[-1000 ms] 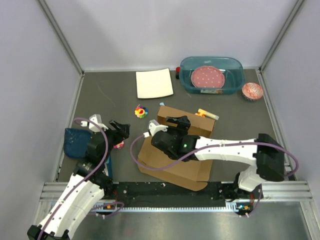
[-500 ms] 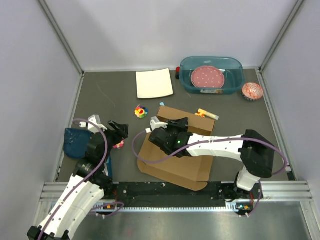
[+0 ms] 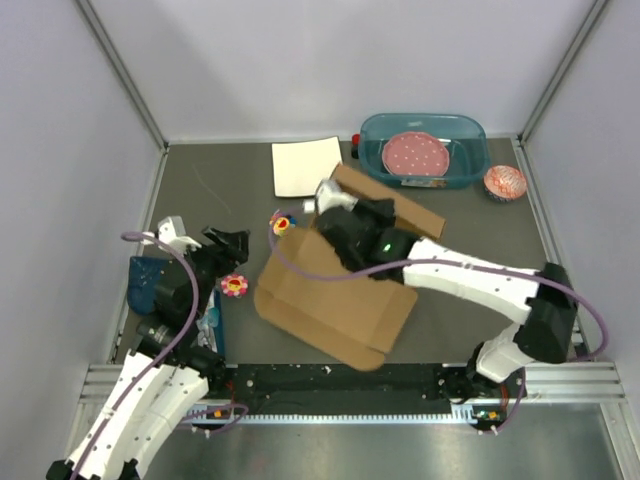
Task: Fold the paper box
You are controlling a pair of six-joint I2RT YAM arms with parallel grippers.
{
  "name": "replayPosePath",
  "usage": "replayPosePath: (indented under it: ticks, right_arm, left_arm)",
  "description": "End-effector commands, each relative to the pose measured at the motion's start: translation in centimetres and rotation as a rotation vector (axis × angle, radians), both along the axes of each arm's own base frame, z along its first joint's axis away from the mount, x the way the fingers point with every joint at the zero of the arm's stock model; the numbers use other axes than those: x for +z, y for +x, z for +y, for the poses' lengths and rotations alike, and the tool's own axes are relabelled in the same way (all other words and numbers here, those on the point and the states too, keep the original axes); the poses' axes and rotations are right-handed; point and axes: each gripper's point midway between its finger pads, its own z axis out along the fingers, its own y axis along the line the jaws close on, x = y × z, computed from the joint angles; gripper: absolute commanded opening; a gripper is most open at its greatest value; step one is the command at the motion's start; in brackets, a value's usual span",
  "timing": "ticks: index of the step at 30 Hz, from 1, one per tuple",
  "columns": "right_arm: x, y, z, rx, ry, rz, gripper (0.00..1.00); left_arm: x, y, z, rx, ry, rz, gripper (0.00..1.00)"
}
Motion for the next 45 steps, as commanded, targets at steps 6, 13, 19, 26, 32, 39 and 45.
replayPosePath:
  ticks: [6,13,19,26,32,39,45]
  right_arm:
    - [5.8,1.5,-8.7,-0.277,0.772,0.18,0.0]
    - [0.4,-0.3,-10.5,-0.52,1.379,0.379,0.0]
    - [-0.3,-2.3,-8.3,-0.709,1.746,0.37,0.0]
    - [-5.5,-5.3,-8.0,-1.067,1.936,0.3,0.0]
    - [-11.0,-8.0,-7.3,-1.281,1.91,0.301,0.0]
    - [-16.1,-10.7,-5.9,-1.507,1.87,0.281,0.0]
    - [-18.6,-11.5,-3.4,-1.587,1.986,0.196,0.0]
  left_arm:
    - [11.6,-0.4,0.9,0.019,-0.018,-0.249,0.77]
    - [10.9,-0.9,0.9,0.004,-0.017,-0.245,0.77]
    - [8.9,-0.7,-0.1,-0.03,-0.041,-0.202,0.75]
    - [8.8,-1.2,-0.9,-0.086,-0.042,-0.211,0.73]
    - [8.1,-1.8,-2.0,-0.158,-0.04,-0.211,0.73]
    - [7.3,-3.4,-5.4,-0.367,-0.087,-0.274,0.7]
    - [6.3,-4.8,-7.4,-0.507,-0.1,-0.27,0.7]
